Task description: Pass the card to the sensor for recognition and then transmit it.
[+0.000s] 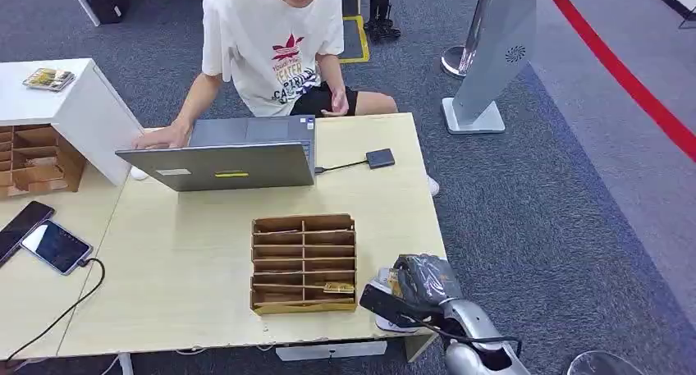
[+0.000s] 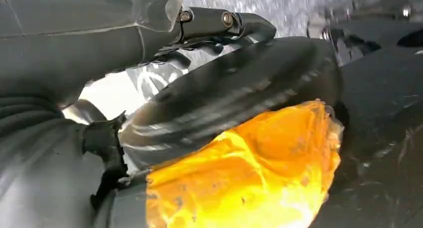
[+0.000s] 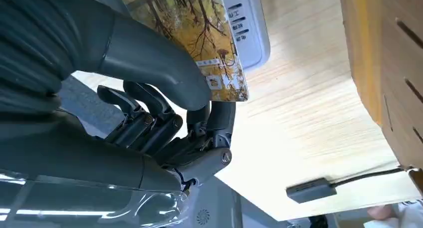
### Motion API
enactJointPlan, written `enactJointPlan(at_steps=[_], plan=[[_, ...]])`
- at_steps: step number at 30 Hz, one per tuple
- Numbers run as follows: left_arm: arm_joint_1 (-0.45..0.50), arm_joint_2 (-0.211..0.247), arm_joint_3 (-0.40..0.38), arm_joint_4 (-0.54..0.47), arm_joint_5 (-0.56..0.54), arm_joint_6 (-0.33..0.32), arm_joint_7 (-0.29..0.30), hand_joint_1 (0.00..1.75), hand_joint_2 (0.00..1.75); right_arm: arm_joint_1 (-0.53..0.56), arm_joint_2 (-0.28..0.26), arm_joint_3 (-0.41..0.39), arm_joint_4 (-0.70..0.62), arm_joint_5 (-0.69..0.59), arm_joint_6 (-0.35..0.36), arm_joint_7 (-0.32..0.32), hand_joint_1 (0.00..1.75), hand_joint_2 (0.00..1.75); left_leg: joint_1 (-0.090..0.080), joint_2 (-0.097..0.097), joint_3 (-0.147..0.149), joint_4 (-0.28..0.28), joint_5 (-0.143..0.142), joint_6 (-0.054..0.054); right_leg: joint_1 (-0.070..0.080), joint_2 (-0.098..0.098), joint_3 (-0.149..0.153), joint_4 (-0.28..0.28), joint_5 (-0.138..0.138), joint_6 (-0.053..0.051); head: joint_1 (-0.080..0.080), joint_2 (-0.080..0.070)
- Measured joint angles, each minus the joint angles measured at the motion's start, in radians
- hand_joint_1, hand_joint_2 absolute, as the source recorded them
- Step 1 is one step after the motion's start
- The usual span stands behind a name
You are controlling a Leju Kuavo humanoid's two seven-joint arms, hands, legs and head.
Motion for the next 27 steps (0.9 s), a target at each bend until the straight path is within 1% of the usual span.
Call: enactJointPlan(at_steps=[3, 5, 7, 9, 27], plan=[[0.017, 0.022, 0.023, 0.025, 0.022, -0.114, -0.028, 0.0, 0.0, -0.013, -0.002, 0.001, 0.019, -0.014, -0.002, -0.017, 1.75, 1.75, 0.0, 0.0, 0.0, 0.0, 0.0, 0.0, 0.0, 0.0, 0.0, 0.0, 0.0, 0.0, 0.0, 0.0], [0.029, 0.033, 0.036, 0.042, 0.031, -0.172, -0.043, 0.0, 0.0, -0.02, -0.005, 0.003, 0.03, -0.021, -0.002, -0.024, 1.75, 1.75, 0.0, 0.0, 0.0, 0.0, 0.0, 0.0, 0.0, 0.0, 0.0, 0.0, 0.0, 0.0, 0.0, 0.0], [0.042, 0.041, 0.043, 0.054, 0.034, -0.214, -0.049, 0.0, 0.0, -0.025, -0.008, 0.005, 0.04, -0.027, -0.003, -0.029, 1.75, 1.75, 0.0, 0.0, 0.0, 0.0, 0.0, 0.0, 0.0, 0.0, 0.0, 0.0, 0.0, 0.0, 0.0, 0.0], [0.053, 0.046, 0.048, 0.061, 0.035, -0.237, -0.053, 0.0, 0.0, -0.03, -0.009, 0.007, 0.048, -0.032, -0.004, -0.034, 1.75, 1.75, 0.0, 0.0, 0.0, 0.0, 0.0, 0.0, 0.0, 0.0, 0.0, 0.0, 0.0, 0.0, 0.0, 0.0], [0.095, 0.053, 0.073, 0.072, 0.034, -0.267, -0.058, 0.0, 0.0, -0.054, -0.022, 0.026, 0.071, -0.051, -0.006, -0.037, 1.75, 1.75, 0.0, 0.0, 0.0, 0.0, 0.0, 0.0, 0.0, 0.0, 0.0, 0.0, 0.0, 0.0, 0.0, 0.0]])
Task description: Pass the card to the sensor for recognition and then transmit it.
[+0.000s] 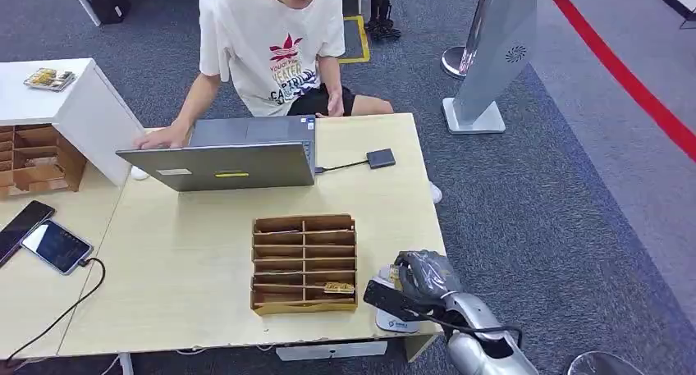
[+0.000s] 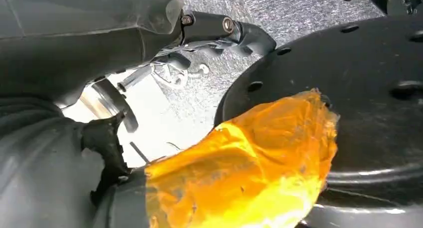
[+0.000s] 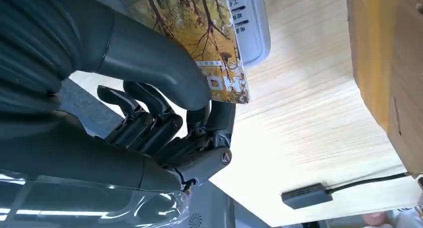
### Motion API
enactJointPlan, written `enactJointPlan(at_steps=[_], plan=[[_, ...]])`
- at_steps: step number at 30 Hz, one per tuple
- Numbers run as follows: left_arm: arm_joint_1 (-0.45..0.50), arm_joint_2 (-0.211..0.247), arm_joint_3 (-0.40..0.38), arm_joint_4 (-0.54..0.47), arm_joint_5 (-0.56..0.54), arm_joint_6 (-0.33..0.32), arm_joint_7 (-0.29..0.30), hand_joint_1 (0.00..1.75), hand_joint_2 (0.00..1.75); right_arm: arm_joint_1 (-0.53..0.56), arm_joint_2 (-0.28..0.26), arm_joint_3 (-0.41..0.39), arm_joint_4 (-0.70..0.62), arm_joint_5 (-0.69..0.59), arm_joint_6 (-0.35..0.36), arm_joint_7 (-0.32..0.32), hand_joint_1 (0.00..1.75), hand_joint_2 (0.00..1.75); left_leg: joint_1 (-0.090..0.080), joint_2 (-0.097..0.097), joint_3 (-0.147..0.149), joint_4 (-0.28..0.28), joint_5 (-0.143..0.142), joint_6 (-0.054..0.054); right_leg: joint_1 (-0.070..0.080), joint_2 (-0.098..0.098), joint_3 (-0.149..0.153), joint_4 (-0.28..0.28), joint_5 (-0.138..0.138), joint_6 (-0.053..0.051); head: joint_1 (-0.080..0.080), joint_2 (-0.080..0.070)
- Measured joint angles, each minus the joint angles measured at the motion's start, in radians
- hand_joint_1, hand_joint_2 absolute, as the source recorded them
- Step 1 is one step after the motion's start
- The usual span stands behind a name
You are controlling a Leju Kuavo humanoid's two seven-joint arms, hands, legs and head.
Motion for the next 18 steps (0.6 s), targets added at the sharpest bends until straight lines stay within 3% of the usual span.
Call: enactJointPlan(at_steps=[18], plan=[[0.008, 0.002, 0.01, 0.001, 0.0, -0.005, -0.005, 0.0, 0.0, -0.005, -0.005, 0.004, 0.004, -0.003, 0.0, 0.0, 1.75, 1.75, 0.0, 0.0, 0.0, 0.0, 0.0, 0.0, 0.0, 0.0, 0.0, 0.0, 0.0, 0.0, 0.0, 0.0]])
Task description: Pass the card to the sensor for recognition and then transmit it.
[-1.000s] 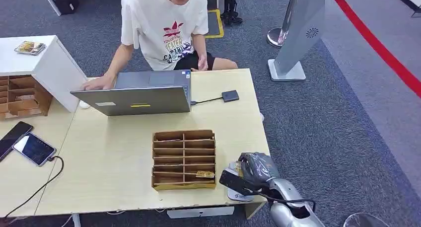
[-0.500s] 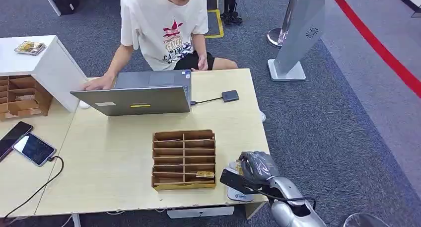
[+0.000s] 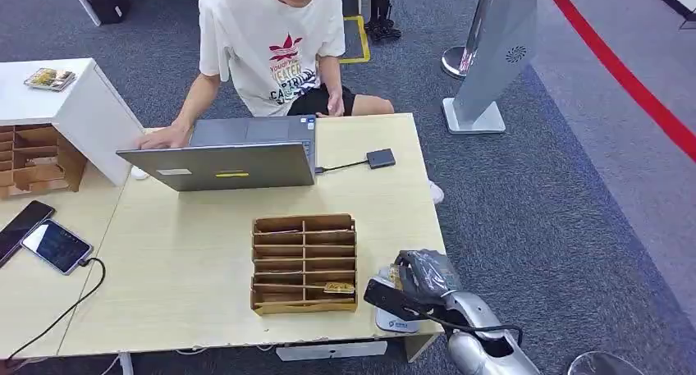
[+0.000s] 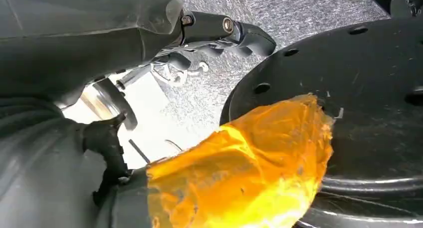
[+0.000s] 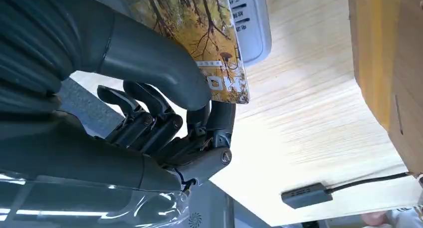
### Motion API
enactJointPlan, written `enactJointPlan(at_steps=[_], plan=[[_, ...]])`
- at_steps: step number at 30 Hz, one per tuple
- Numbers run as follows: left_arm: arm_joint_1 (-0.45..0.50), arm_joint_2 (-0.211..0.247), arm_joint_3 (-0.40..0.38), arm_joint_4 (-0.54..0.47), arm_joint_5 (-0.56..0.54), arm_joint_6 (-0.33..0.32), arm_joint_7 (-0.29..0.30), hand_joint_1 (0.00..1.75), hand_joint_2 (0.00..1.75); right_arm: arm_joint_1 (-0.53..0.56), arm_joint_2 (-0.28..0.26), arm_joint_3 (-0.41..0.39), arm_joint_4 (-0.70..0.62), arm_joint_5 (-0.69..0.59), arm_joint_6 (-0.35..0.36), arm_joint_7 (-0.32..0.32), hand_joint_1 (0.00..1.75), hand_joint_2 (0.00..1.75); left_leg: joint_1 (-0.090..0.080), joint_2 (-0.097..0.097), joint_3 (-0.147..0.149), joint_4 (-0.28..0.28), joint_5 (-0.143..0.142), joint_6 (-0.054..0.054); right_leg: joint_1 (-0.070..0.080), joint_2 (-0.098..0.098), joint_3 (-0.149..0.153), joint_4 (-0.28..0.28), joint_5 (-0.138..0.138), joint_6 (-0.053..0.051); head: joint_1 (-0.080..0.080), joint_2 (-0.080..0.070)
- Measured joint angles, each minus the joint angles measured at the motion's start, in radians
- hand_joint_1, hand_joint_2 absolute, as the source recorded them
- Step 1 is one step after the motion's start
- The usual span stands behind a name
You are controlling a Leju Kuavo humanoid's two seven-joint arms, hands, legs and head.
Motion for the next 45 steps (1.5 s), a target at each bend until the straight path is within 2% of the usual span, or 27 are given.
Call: enactJointPlan(at_steps=[45], plan=[[0.009, 0.005, 0.001, 0.0, -0.005, -0.014, -0.011, 0.0, 0.0, -0.011, -0.013, 0.007, 0.005, -0.013, -0.001, -0.003, 1.75, 1.75, 0.0, 0.0, 0.0, 0.0, 0.0, 0.0, 0.0, 0.0, 0.0, 0.0, 0.0, 0.0, 0.0, 0.0]])
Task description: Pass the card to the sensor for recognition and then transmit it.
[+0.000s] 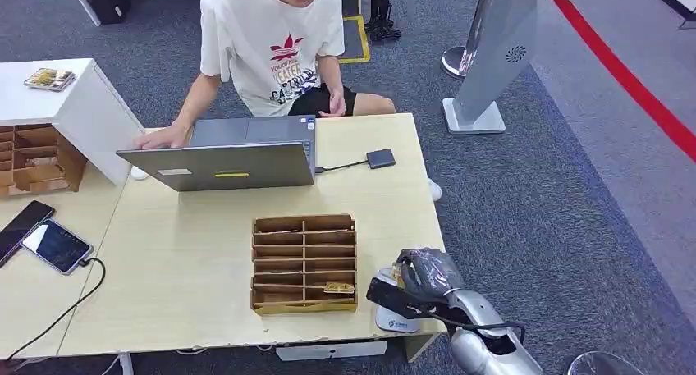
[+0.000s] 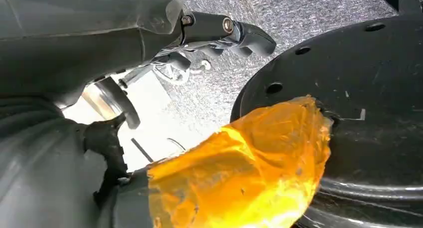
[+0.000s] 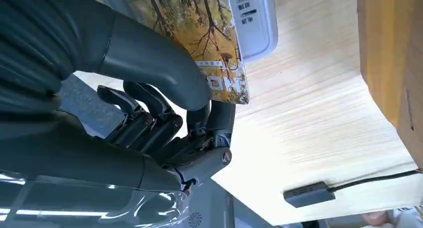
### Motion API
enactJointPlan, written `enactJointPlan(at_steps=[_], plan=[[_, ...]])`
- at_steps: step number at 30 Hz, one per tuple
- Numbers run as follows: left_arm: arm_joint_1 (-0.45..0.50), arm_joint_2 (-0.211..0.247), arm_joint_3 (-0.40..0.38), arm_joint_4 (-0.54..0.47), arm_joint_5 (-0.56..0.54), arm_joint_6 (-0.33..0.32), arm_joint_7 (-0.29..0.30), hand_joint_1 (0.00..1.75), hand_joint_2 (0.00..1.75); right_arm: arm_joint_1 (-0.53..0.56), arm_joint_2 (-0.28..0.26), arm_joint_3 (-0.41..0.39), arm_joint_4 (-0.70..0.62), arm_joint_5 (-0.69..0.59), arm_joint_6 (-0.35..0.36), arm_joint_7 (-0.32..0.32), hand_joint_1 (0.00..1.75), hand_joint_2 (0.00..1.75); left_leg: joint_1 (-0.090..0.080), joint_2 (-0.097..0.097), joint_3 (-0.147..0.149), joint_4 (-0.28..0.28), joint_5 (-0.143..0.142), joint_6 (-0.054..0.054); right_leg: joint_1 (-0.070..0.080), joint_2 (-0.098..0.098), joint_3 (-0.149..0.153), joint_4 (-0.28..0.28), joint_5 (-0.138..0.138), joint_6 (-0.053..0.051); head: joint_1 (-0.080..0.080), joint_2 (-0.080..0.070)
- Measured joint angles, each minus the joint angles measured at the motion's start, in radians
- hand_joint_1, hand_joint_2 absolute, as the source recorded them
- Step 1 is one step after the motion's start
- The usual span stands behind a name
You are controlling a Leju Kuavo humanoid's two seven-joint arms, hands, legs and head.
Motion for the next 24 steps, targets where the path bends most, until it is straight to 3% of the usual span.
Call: enactJointPlan(at_steps=[12, 24], plan=[[0.001, 0.0, 0.026, 0.0, -0.029, 0.001, -0.003, 0.0, 0.0, -0.002, -0.005, 0.036, 0.004, 0.093, -0.071, 0.054, 1.75, 1.75, 0.0, 0.0, 0.0, 0.0, 0.0, 0.0, 0.0, 0.0, 0.0, 0.0, 0.0, 0.0, 0.0, 0.0], [0.002, 0.0, 0.04, 0.0, -0.037, 0.002, -0.003, 0.0, 0.0, -0.002, -0.005, 0.06, 0.016, 0.148, -0.103, 0.066, 1.75, 1.75, 0.0, 0.0, 0.0, 0.0, 0.0, 0.0, 0.0, 0.0, 0.0, 0.0, 0.0, 0.0, 0.0, 0.0]])
